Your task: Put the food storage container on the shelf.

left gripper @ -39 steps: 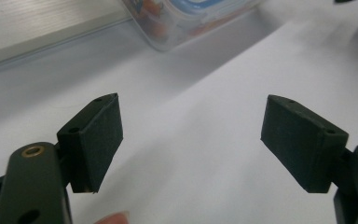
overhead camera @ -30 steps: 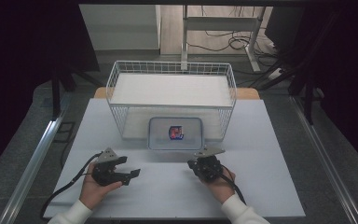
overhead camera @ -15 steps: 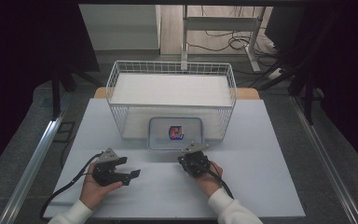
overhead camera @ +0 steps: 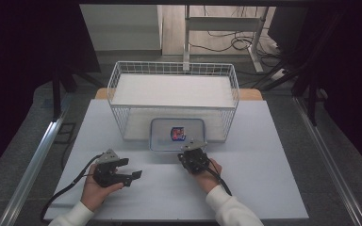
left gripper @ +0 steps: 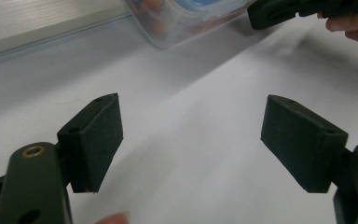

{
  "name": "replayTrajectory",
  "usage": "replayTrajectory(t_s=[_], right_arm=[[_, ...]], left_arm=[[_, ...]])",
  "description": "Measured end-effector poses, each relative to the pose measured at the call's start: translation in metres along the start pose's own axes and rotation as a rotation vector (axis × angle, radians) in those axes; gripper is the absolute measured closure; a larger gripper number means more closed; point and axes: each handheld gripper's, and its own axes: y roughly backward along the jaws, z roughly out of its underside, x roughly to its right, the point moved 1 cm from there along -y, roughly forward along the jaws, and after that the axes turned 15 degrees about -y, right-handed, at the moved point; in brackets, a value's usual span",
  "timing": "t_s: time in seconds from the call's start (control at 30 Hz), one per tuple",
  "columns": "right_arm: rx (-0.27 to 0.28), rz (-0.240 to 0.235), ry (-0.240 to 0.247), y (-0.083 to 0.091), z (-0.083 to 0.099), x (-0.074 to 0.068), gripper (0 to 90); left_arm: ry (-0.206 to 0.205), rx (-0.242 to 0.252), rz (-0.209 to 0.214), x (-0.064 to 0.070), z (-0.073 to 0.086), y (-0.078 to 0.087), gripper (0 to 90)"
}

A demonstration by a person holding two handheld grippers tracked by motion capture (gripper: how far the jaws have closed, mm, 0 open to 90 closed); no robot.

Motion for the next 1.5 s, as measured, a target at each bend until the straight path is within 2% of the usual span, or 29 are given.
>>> replayTrajectory(t_s=[0.13,0.6,0.8,0.87,0.97,1.0,1.1,1.17,1.27,1.5], right_arm=[[-0.004,-0.002,0.013,-0.003,-0.001,-0.004,89.0],[-0.001,-0.001,0.013,-0.003,-0.002,-0.004,89.1],[0.029,0.007,0.01,-0.001,-0.006,-0.003,89.1],[0.055,0.005,0.001,0.003,-0.012,-0.003,89.1],[0.065,0.0,-0.023,0.006,-0.017,-0.001,89.1],[0.066,0.027,-0.022,0.005,-0.019,0.0,89.1],[0.071,0.04,-0.034,0.004,-0.021,0.005,89.1],[0.073,0.044,-0.063,0.0,-0.023,0.014,89.1],[0.076,0.049,-0.085,-0.004,-0.023,0.019,89.1],[0.103,0.063,-0.109,-0.009,-0.024,0.022,89.1]], left_arm=[[-0.001,-0.004,0.0,0.0,0.0,0.0,20.4],[-0.006,-0.004,-0.005,0.0,0.001,0.0,20.5],[-0.007,-0.005,-0.005,0.0,0.001,0.0,20.5],[-0.008,-0.006,-0.005,0.0,0.001,0.0,20.5],[-0.006,-0.005,-0.005,0.0,0.001,0.0,20.5],[-0.005,-0.004,-0.005,0.0,0.001,0.0,20.5],[-0.005,-0.003,-0.005,0.0,0.001,0.0,20.5],[-0.009,-0.006,-0.006,0.0,0.001,0.001,20.5],[-0.007,-0.008,-0.006,-0.001,0.001,0.0,20.5],[-0.008,-0.008,-0.006,-0.001,0.002,0.0,20.5]])
